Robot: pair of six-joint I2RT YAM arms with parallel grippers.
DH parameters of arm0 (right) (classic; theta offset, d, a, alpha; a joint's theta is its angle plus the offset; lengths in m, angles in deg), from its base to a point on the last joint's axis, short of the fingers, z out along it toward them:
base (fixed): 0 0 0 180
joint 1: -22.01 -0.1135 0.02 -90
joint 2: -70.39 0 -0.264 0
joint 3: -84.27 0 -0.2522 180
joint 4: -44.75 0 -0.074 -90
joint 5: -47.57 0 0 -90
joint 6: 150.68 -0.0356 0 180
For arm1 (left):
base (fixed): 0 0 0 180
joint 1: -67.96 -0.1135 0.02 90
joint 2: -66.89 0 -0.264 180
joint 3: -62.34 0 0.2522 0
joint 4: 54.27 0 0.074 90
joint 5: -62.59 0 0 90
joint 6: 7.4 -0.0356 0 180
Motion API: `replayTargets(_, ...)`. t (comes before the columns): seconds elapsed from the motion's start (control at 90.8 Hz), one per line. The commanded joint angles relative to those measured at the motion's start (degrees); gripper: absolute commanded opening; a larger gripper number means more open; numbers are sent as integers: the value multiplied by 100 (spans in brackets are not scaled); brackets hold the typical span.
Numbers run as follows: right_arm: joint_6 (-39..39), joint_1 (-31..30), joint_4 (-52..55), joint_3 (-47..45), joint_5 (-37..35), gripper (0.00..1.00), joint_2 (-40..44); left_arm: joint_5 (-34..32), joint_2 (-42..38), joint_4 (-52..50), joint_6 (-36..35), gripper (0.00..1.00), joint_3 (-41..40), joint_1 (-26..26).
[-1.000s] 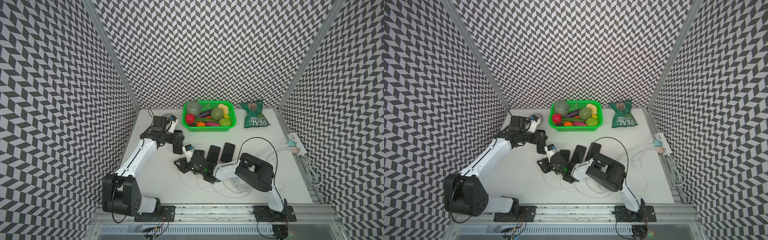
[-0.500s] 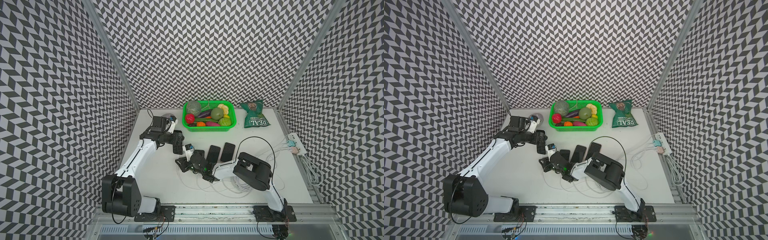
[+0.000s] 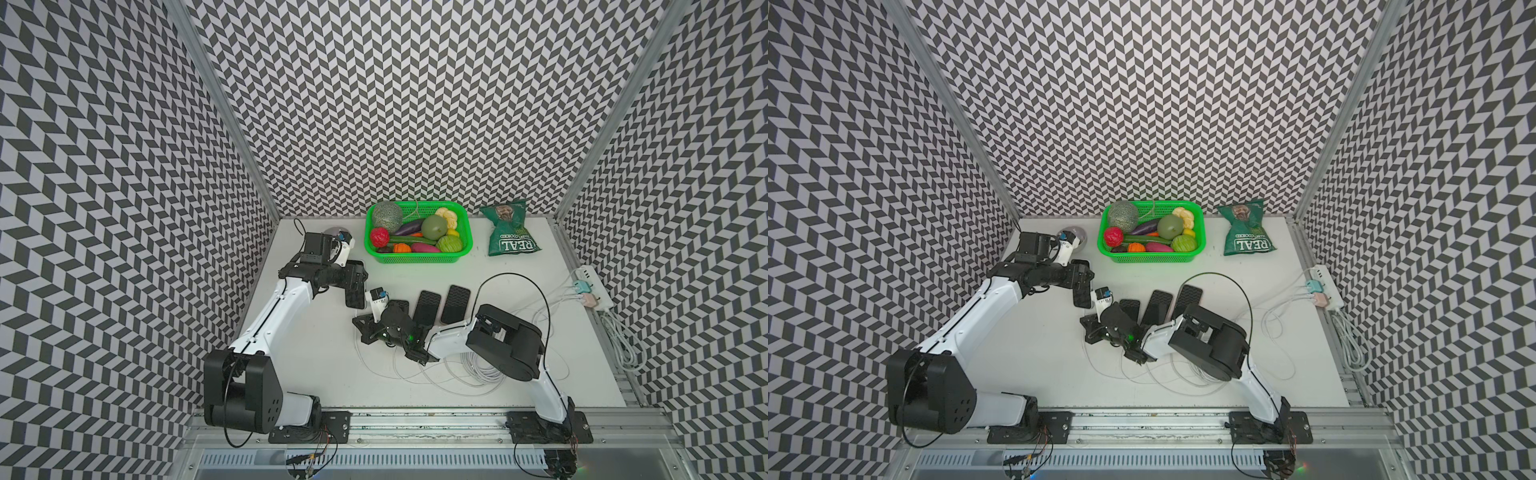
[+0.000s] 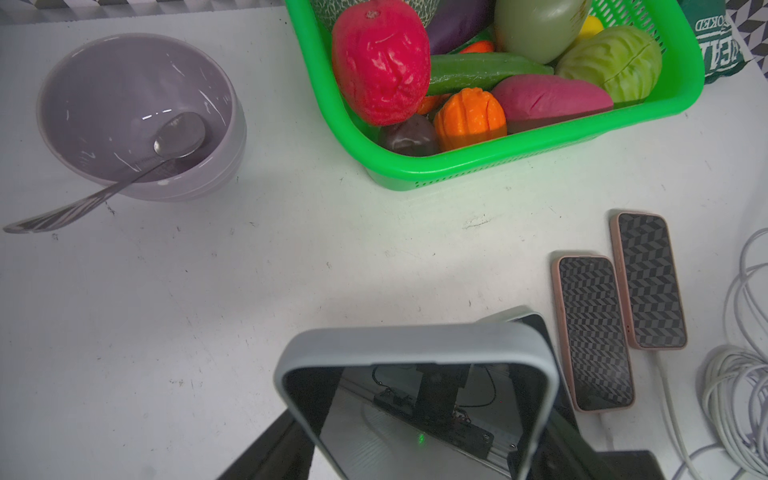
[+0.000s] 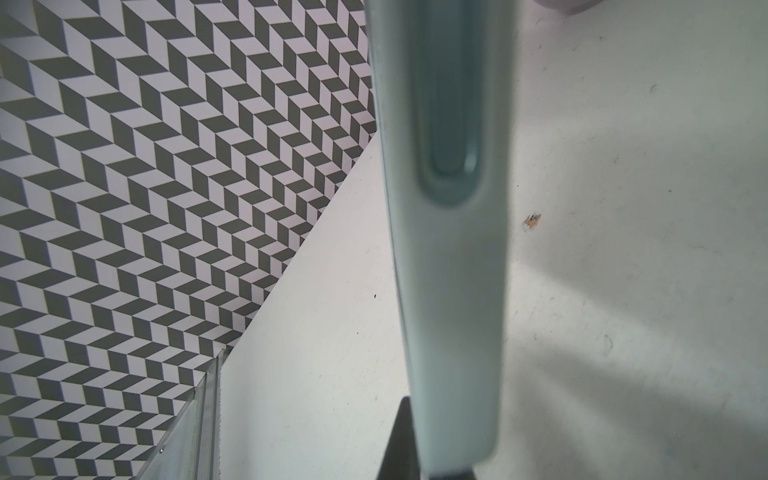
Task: Unplug the charging cable from the phone
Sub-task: Remove the charging cable from the phone.
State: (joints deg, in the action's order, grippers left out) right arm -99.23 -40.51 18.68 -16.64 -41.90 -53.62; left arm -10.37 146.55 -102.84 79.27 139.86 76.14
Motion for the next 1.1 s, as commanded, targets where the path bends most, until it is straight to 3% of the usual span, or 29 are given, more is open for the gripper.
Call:
replayTargets(0.0, 49, 1, -237, 18, 106, 0, -95, 72, -83, 256, 7, 0, 55, -33)
replayTargets(0.617, 20, -92, -143, 95, 188, 0, -218, -225, -12, 466, 115, 0, 239, -43)
replayTargets(1.091, 9, -127, 244, 152, -30, 48, -123, -291, 245, 483, 62, 0, 216, -45)
